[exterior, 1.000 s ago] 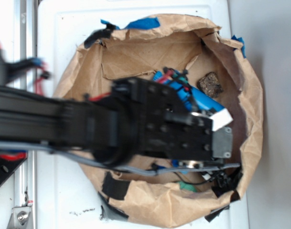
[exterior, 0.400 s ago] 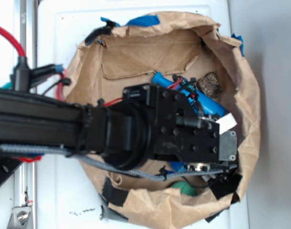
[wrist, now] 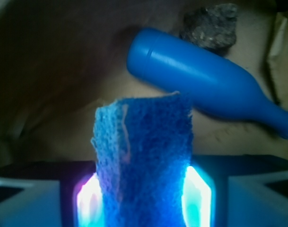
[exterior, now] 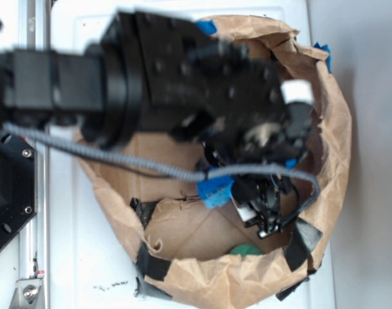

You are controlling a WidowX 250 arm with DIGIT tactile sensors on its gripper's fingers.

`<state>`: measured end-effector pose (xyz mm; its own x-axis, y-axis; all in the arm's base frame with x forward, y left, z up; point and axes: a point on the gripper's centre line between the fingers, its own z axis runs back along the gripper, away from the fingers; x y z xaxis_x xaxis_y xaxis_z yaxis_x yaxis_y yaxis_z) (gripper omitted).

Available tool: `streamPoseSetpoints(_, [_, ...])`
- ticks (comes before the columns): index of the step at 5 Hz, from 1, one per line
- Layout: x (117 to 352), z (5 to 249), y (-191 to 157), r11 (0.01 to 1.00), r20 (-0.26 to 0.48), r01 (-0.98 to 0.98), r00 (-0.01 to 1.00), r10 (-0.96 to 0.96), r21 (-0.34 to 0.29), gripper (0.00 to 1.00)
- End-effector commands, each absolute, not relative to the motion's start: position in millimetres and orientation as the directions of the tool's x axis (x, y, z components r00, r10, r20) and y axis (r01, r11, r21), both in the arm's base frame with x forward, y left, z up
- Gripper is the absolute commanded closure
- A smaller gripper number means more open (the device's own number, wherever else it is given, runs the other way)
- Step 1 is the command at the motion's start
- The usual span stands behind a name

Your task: Grab the blue sponge.

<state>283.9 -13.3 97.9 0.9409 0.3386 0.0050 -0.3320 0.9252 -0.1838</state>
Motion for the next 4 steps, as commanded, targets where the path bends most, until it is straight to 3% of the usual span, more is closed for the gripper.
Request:
streamPoseSetpoints(1, [271.0, 163.8, 3.5, 0.991, -0.020, -0.057, 0.998, 0.055, -0.124, 1.00])
streamPoseSetpoints(2, [265.2, 175.2, -0.9, 0.997, 0.003, 0.019, 1.000, -0.019, -0.080, 1.00])
streamPoseSetpoints(3, [264.7, 192.7, 3.6, 0.994, 0.068, 0.054, 0.997, -0.048, -0.090, 1.00])
streamPoseSetpoints(4, [263.1, 192.1, 3.2, 0.995, 0.091, 0.066, 0.994, -0.059, -0.077, 1.00])
